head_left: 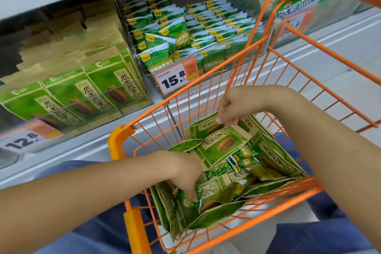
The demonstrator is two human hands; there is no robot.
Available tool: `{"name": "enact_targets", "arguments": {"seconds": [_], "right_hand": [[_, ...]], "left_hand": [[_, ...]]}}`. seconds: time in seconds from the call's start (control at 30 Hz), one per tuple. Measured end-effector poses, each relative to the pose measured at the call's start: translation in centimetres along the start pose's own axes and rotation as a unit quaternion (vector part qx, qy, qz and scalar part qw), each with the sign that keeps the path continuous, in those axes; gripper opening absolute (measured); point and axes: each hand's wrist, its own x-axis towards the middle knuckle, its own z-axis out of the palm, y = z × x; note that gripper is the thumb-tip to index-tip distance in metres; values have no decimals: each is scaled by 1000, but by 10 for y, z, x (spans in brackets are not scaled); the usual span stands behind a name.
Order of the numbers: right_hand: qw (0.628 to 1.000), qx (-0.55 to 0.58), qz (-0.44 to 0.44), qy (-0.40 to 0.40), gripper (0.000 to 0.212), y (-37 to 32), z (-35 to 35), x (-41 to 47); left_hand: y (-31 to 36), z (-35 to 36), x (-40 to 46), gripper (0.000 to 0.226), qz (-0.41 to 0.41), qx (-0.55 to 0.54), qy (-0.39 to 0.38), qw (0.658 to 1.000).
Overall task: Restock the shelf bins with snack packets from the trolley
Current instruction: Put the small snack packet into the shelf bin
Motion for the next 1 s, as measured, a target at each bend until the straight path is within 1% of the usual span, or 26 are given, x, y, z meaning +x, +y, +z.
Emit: {"name": "enact_targets", "arguments": {"seconds": [0.07,0.17,0.23,0.27,0.3,0.4,0.47,0.57,0.6,0.63,0.7,0.73,0.8,0.87,0.9,0.93,1.0], "right_hand": [[998,57,-23,-7,29,-4,-3,-5],[992,106,-53,-33,42,-11,-10,-17],[986,142,-75,-39,46,-16,-14,-24],[982,165,-88,-29,44,-17,-15,-27],[977,187,-101,-13,38,-18,-16,-29],[961,242,-129,32,25,-18,-19,-30],[953,260,-147,52,16,-20,-20,-31],[932,300,-173,103,12,-22,-21,-28],[920,327,-180,120,14,-22,-21,-27],[908,349,-191,132,16,-21,-23,-27],[895,369,-212,137,20,-21,-26,-29],[890,374,-223,136,20,-22,-27,-29],[878,388,-241,144,20,-24,-27,-30],[869,392,-250,171,20,-24,-27,-30],[867,388,-252,187,19,-23,-28,-29],[865,385,-251,201,19,-22,-28,-29],[863,379,-244,227,19,-21,-27,-26]], "left_hand": [[-11,-10,-10,46,4,-75,83,994],[-24,-35,-36,45,6,-188,215,958],[-30,-49,-55,48,-1,-318,258,912],[-32,-53,-63,47,-8,-382,271,884],[-33,-56,-71,44,-17,-421,285,861],[-36,-63,-87,47,-38,-451,352,819],[-40,-67,-90,51,-41,-472,409,780],[-46,-68,-89,36,-13,-495,506,706],[-49,-66,-87,34,2,-506,536,676],[-51,-66,-86,40,11,-522,559,644],[-52,-66,-83,58,14,-558,590,583],[-52,-68,-83,59,10,-568,604,559],[-49,-70,-79,51,-1,-587,623,517],[-46,-74,-78,42,5,-618,621,482],[-44,-76,-78,40,14,-633,608,480],[-43,-79,-79,39,20,-642,584,496],[-40,-82,-81,27,25,-652,519,553]]}}
